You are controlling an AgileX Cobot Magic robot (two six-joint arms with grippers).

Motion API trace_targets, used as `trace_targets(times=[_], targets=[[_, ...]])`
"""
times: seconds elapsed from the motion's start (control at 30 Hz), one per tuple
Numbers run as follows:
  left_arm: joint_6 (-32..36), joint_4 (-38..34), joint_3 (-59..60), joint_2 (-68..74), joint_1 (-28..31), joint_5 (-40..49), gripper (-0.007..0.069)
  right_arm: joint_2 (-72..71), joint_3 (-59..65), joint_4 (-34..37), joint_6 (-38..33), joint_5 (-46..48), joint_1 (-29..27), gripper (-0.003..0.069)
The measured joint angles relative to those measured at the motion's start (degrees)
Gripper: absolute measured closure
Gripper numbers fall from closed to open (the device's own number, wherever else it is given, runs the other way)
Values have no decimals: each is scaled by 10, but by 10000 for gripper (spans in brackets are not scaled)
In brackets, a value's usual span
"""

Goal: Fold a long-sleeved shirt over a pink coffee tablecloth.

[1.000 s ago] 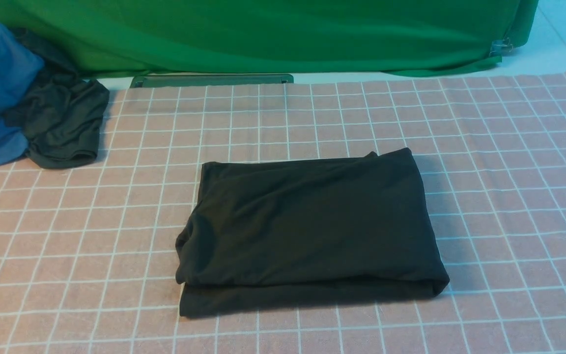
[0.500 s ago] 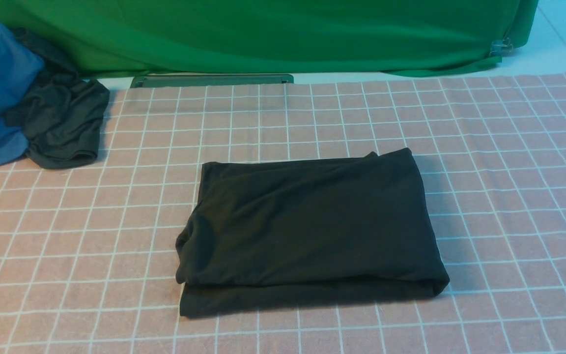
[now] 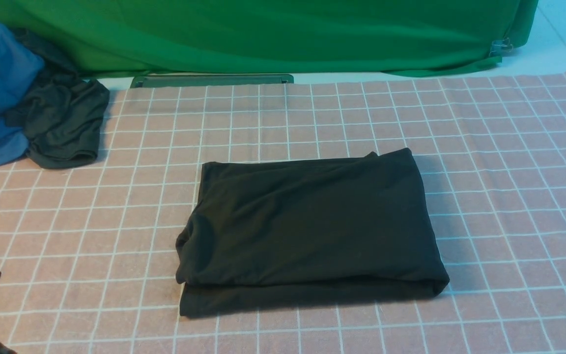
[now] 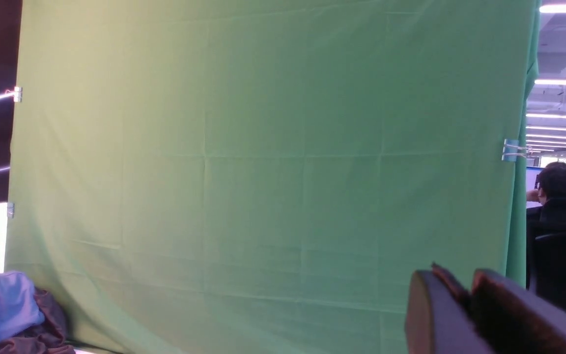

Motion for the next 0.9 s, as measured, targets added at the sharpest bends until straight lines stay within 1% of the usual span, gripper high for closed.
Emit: trace_targets(times=[0.07, 0.13, 0.27, 0.9], targets=[[1, 0, 34, -4, 23, 0, 597, 0, 0, 0, 0, 0, 0, 515], [1, -1, 45, -4, 29, 8, 597, 0, 0, 0, 0, 0, 0, 515], [4, 3, 47, -6, 27, 42, 597, 0, 0, 0, 0, 0, 0, 515], [6, 7, 47, -6, 27, 28, 597, 0, 0, 0, 0, 0, 0, 474]])
